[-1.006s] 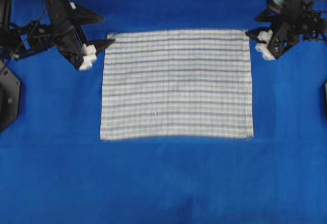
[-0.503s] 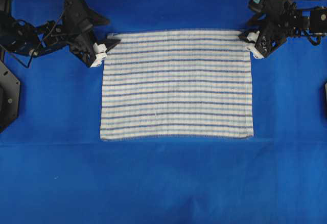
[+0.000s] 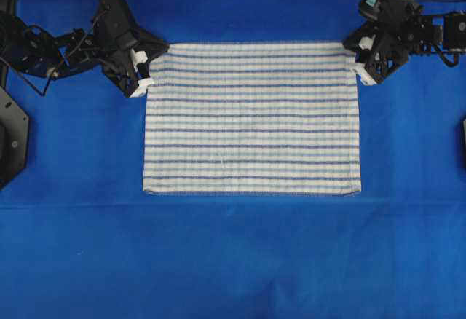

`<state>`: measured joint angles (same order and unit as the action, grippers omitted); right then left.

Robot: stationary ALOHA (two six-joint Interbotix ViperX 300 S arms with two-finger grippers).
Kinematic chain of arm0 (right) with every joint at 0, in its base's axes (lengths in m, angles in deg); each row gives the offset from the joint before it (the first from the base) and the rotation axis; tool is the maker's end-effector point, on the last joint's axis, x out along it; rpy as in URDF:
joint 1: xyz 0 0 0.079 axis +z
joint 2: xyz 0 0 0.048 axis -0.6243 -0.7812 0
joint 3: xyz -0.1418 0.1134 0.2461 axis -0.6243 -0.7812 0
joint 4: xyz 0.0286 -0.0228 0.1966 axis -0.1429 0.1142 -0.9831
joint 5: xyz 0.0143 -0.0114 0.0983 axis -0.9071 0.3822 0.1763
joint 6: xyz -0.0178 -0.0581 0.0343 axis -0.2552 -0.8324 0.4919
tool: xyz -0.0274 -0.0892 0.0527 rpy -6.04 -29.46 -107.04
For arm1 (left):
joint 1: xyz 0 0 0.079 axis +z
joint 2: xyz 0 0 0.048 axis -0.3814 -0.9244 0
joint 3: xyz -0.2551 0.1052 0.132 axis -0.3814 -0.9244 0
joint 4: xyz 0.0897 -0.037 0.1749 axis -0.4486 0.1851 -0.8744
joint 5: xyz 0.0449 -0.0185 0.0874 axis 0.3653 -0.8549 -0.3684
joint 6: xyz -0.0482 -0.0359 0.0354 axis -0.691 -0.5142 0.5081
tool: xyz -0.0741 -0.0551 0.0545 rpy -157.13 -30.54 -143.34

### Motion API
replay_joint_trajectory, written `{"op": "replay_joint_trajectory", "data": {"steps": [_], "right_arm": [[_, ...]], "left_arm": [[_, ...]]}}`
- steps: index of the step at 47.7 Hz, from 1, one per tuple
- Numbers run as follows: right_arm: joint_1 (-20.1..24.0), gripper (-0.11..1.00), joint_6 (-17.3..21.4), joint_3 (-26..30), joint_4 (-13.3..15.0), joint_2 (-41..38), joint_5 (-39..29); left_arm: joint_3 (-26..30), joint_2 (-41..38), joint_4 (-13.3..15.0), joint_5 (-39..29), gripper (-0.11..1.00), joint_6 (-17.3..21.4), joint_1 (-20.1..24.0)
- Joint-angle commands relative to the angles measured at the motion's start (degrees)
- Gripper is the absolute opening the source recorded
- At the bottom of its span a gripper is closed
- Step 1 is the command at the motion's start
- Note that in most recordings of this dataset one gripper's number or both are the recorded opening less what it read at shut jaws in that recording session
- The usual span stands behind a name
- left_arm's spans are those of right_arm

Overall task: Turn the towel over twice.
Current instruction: 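Lift the far edge with both grippers and pull it up and away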

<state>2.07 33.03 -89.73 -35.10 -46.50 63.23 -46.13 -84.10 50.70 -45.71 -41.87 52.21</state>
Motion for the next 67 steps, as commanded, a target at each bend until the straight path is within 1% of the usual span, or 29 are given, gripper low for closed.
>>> {"op": "replay_joint_trajectory", "data": {"steps": [1, 8, 15, 22, 27, 32, 39, 45, 52, 60, 67], "right_arm": [[-0.09, 0.05, 0.09, 0.09, -0.26, 1.85, 0.18], [-0.44, 0.05, 0.18, 0.53, -0.26, 4.92, -0.35], [-1.85, 0.05, 0.18, 1.58, -0.26, 9.49, -2.37], [-3.08, 0.05, -0.09, 3.25, 0.09, 14.15, -6.24], [-3.43, 0.05, -0.35, 5.54, 0.35, 18.72, -10.02], [-3.43, 0.05, -0.35, 8.26, 1.67, 23.03, -13.54], [-3.43, 0.05, -0.35, 11.87, 2.81, 29.09, -17.67], [-2.20, 0.05, -0.35, 14.06, 2.81, 33.66, -19.07], [0.44, 0.05, -0.35, 16.17, 2.90, 37.35, -20.57], [2.90, 0.05, -0.44, 17.40, 2.99, 38.41, -24.26], [3.60, 0.05, -0.44, 17.67, 3.16, 37.97, -26.10]], "left_arm": [[-0.09, 0.97, 0.26, -0.97, 0.02, 0.09, 0.44], [-0.09, 4.48, 0.26, -2.37, 0.02, 0.18, 0.62], [1.05, 11.43, 0.26, -6.68, 0.02, 0.26, 1.41], [3.43, 18.98, 0.18, -11.87, 0.02, 0.26, 2.64], [5.27, 24.08, 0.18, -14.94, 0.02, 0.26, 3.96], [7.47, 28.92, 0.18, -17.23, 0.02, 0.26, 5.36], [9.58, 34.37, 0.26, -17.75, 0.02, 0.09, 5.80], [11.95, 39.29, 0.26, -18.81, 0.02, 0.00, 5.54], [13.71, 44.03, 0.26, -21.01, 0.02, 0.18, 5.45], [13.36, 46.05, 0.26, -22.50, 0.02, 0.09, 5.36], [13.54, 45.62, 0.26, -23.12, 0.02, 0.00, 4.83]]}}
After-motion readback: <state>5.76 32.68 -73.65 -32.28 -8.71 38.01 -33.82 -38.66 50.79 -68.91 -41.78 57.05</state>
